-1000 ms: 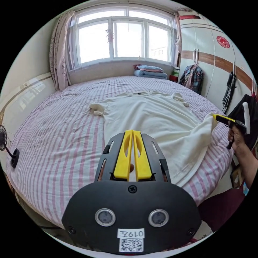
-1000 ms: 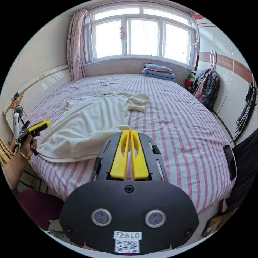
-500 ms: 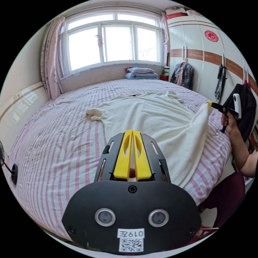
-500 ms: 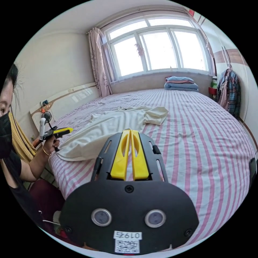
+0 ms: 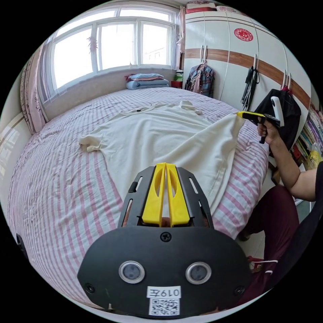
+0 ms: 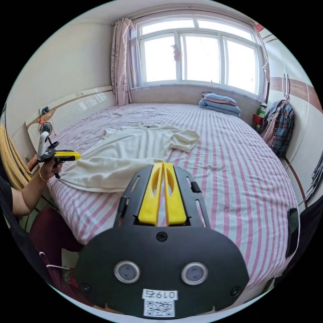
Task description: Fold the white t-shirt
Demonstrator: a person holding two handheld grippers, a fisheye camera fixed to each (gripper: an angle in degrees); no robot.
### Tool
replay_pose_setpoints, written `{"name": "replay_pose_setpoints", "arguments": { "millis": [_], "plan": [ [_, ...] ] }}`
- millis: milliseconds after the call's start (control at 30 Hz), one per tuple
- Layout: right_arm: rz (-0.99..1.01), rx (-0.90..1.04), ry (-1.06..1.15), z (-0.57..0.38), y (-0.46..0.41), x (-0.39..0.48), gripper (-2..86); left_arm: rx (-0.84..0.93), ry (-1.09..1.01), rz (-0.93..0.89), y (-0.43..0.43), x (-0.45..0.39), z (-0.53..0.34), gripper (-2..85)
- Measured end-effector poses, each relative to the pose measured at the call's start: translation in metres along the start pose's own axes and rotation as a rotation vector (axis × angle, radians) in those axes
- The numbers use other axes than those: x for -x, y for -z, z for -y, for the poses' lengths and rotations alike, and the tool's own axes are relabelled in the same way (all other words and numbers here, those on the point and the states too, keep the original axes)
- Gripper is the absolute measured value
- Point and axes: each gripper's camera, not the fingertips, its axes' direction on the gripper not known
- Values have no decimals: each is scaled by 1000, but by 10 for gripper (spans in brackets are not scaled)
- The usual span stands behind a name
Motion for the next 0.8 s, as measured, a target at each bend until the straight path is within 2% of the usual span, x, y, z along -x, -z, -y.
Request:
{"name": "replay_pose_setpoints", "arguments": {
  "millis": [67, 167, 233, 367, 467, 533, 567, 600, 667, 700, 733, 800],
  "plan": [
    [10, 13, -15, -2, 6, -2, -8, 51, -42, -57, -4, 9, 13, 8],
    [56, 178, -21, -1, -8, -7, -8, 72, -127, -219, -3, 13, 21, 10],
    [59, 200, -26, 0, -20, -4, -8, 56, -143, -279, 0, 15, 20, 11],
    [6, 193, -4, 12, -40, 14, -7, -2, -158, -253, -4, 17, 14, 13],
    [-127, 267, 51, 22, -60, 31, -6, 75, -139, -198, -11, 19, 18, 18],
    [-466, 322, 108, 24, -63, 38, 2, 97, -185, -184, -5, 14, 20, 24],
    [-532, 305, 125, 23, -60, 39, 6, 109, -213, -207, 0, 10, 21, 32],
    [-517, 227, 155, 23, -50, 44, 26, 112, -238, -231, 2, 7, 21, 37],
    [-165, 102, 224, 27, -32, 56, 60, 141, -299, -283, 3, -3, 23, 79],
    [79, 50, 268, 30, -27, 64, 67, 163, -308, -275, 0, -6, 24, 85],
    [209, 30, 309, 32, -27, 76, 85, 180, -340, -243, -1, -15, 25, 97],
    [287, 27, 446, 26, -31, 106, 101, 198, -399, -190, -2, -30, 25, 108]
  ]
}}
